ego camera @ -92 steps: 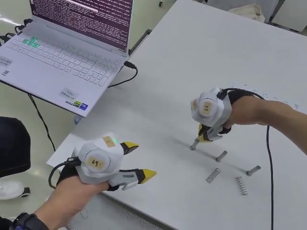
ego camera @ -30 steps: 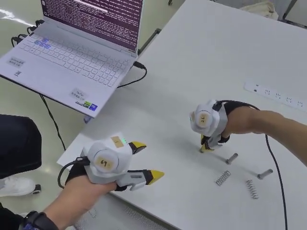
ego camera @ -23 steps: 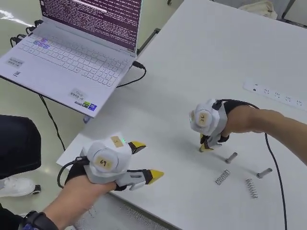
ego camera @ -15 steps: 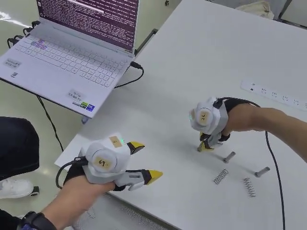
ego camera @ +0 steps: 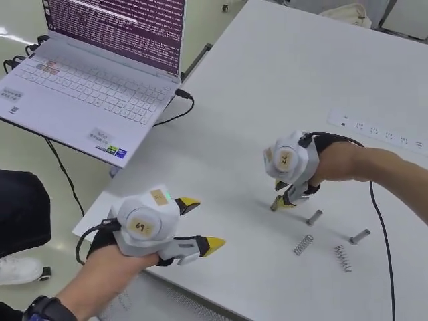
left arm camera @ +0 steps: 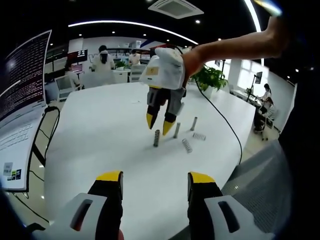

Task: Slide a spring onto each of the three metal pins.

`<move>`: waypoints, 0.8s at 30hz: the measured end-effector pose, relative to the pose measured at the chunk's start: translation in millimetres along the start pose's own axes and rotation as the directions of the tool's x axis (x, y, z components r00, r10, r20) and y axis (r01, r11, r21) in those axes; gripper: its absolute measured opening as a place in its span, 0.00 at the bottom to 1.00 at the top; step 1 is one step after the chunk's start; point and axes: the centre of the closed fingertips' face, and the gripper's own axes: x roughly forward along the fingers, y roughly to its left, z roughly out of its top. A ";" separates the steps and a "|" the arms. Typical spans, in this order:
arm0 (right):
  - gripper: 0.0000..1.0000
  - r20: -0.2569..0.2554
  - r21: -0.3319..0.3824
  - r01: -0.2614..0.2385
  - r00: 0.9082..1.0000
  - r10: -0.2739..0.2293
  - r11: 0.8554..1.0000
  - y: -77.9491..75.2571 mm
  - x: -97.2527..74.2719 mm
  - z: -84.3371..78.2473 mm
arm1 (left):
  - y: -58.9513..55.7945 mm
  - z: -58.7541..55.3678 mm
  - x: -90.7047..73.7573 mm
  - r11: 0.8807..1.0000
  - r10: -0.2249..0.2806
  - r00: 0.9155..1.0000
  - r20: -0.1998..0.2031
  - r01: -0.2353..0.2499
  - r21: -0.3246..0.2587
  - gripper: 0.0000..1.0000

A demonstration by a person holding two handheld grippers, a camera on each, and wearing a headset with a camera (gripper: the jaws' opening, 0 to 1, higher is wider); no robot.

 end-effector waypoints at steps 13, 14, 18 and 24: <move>0.25 0.167 0.185 0.058 0.982 -0.090 0.981 3.5 -21.6 0.4 | -0.4 5.0 1.6 1.000 0.000 1.000 0.003 0.000 0.009 0.47; 0.25 0.171 0.194 0.059 0.981 -0.093 0.979 3.9 -21.5 -0.5 | -0.5 5.4 1.6 1.000 0.000 1.000 0.003 0.000 0.010 0.47; 0.26 0.193 0.226 0.063 0.975 -0.108 0.972 6.1 -22.9 -2.0 | 0.0 6.9 1.0 1.000 0.001 1.000 0.004 -0.001 0.014 0.47; 0.27 0.248 0.291 0.089 0.955 -0.165 0.953 3.1 -32.3 2.3 | 1.6 8.0 -1.2 1.000 0.008 1.000 0.007 -0.008 0.011 0.47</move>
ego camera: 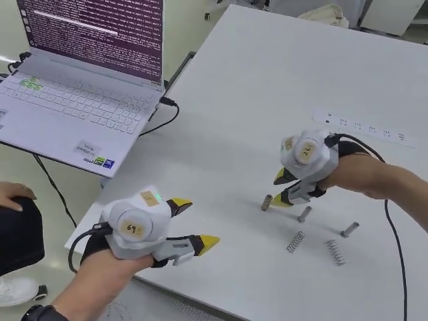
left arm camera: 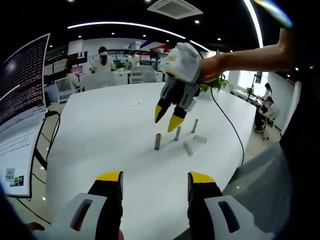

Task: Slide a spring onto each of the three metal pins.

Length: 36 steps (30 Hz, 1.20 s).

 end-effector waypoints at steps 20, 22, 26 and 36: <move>0.36 0.222 0.258 0.141 0.954 -0.201 0.956 2.4 -41.4 -10.8 | -0.7 5.3 2.5 1.000 -0.004 1.000 0.004 0.004 0.004 0.48; 0.37 0.236 0.295 0.148 0.946 -0.222 0.944 4.5 -46.7 -15.7 | -1.3 7.0 2.7 1.000 -0.006 1.000 0.007 0.006 0.005 0.48; 0.38 0.265 0.365 0.167 0.925 -0.274 0.916 9.1 -56.4 -27.6 | -2.4 9.6 3.4 1.000 -0.011 1.000 0.008 0.011 0.010 0.49; 0.46 0.276 0.499 0.184 0.893 -0.357 0.847 36.2 -73.8 -62.8 | -5.4 15.8 6.0 1.000 -0.025 1.000 0.011 0.025 0.019 0.51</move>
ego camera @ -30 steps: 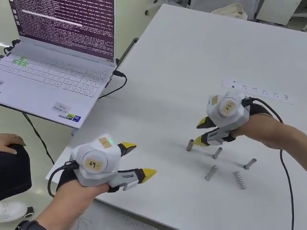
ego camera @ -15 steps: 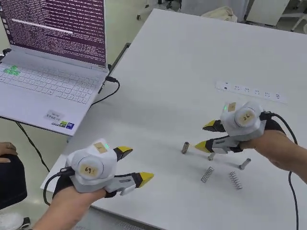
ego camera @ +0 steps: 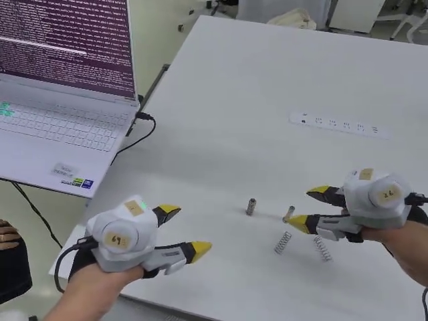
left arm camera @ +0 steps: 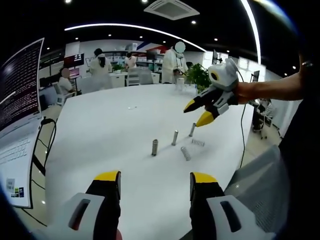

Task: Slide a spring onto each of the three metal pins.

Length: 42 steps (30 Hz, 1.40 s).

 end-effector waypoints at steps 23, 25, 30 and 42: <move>0.59 0.047 0.176 0.068 0.996 -0.077 0.982 28.0 -44.4 -48.1 | -6.0 3.5 4.8 1.000 -0.024 1.000 -0.012 0.024 0.014 0.57; 0.59 0.047 0.187 0.067 0.996 -0.078 0.980 29.7 -46.1 -52.4 | -5.6 3.6 5.2 1.000 -0.025 1.000 -0.011 0.025 0.013 0.57; 0.61 0.041 0.214 0.077 0.995 -0.087 0.974 31.7 -51.2 -62.3 | -6.0 4.4 5.5 1.000 -0.025 1.000 -0.013 0.025 0.014 0.58; 0.61 0.032 0.246 0.091 0.994 -0.102 0.965 35.8 -58.7 -74.1 | -13.9 4.3 14.1 0.999 -0.046 0.999 -0.026 0.047 0.022 0.57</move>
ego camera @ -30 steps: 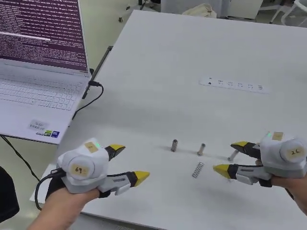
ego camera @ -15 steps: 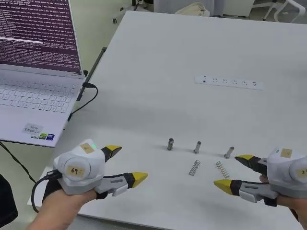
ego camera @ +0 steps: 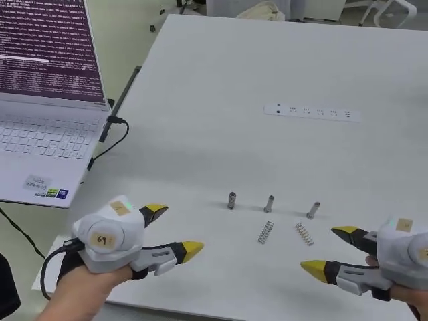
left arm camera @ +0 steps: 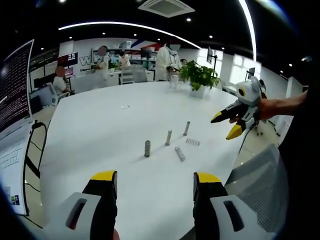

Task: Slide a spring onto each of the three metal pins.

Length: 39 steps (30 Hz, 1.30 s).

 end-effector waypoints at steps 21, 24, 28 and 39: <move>0.61 0.004 0.017 0.017 1.000 -0.017 1.000 1.4 -10.7 -3.1 | -41.5 1.0 48.1 0.990 -0.131 0.990 -0.050 0.134 0.047 0.54; 0.61 0.006 0.021 0.022 1.000 -0.022 1.000 1.3 -13.3 -3.7 | -43.2 0.7 54.3 0.989 -0.136 0.989 -0.051 0.138 0.048 0.53; 0.61 0.008 0.025 0.028 1.000 -0.029 0.999 0.6 -15.0 -4.4 | -46.8 0.8 59.0 0.988 -0.148 0.988 -0.055 0.150 0.047 0.53; 0.61 0.007 0.030 0.033 0.999 -0.033 0.999 2.1 -18.0 -5.5 | -49.7 -0.9 73.3 0.986 -0.153 0.986 -0.070 0.157 0.060 0.52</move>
